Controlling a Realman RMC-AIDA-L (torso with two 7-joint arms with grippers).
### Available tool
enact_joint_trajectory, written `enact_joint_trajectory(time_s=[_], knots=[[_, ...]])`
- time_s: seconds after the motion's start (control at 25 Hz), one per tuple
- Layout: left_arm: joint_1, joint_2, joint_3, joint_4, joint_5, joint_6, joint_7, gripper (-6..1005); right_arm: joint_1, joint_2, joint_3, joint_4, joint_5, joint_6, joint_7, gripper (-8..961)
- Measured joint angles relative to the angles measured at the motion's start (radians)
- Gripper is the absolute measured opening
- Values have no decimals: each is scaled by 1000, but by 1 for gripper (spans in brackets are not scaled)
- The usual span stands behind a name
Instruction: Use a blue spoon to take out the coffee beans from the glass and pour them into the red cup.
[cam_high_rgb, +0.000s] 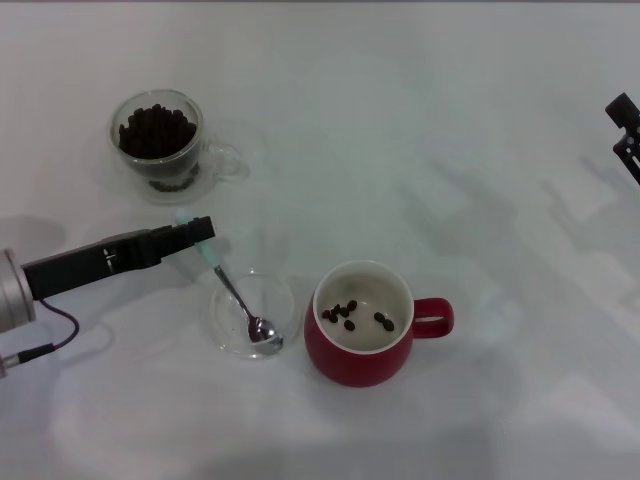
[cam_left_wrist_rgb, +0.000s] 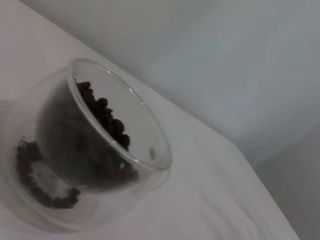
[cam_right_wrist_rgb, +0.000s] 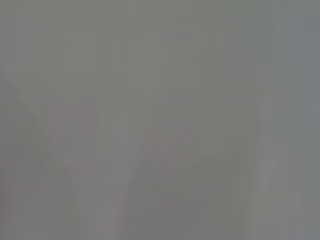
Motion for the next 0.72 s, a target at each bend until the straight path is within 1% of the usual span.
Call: enact_joint_trajectory(time_s=[0.08, 0.2, 0.36, 0.56, 0.64, 0.68, 0.72], knots=[[5, 0, 0, -2, -4, -13, -2, 181, 1, 0, 0, 0, 0, 0, 0, 607], [15, 1, -2, -4, -10, -27, -3, 264, 1, 0, 0, 0, 4, 0, 0, 606], [27, 8, -7, -9, -20, -34, 2, 374, 3, 0, 0, -7, 5, 1, 0, 606], [40, 12, -2, -45, -59, -28, 39, 436, 4, 0, 0, -10, 5, 2, 0, 607], [45, 18, -2, -53, -74, -18, 69, 449, 4, -1, 0, -10, 5, 2, 0, 607], [50, 28, -2, -57, -89, 2, 101, 450, 4, -1, 0, -11, 5, 2, 0, 607], [52, 33, -2, -59, -99, 16, 116, 450, 4, -1, 0, -11, 5, 2, 0, 607]])
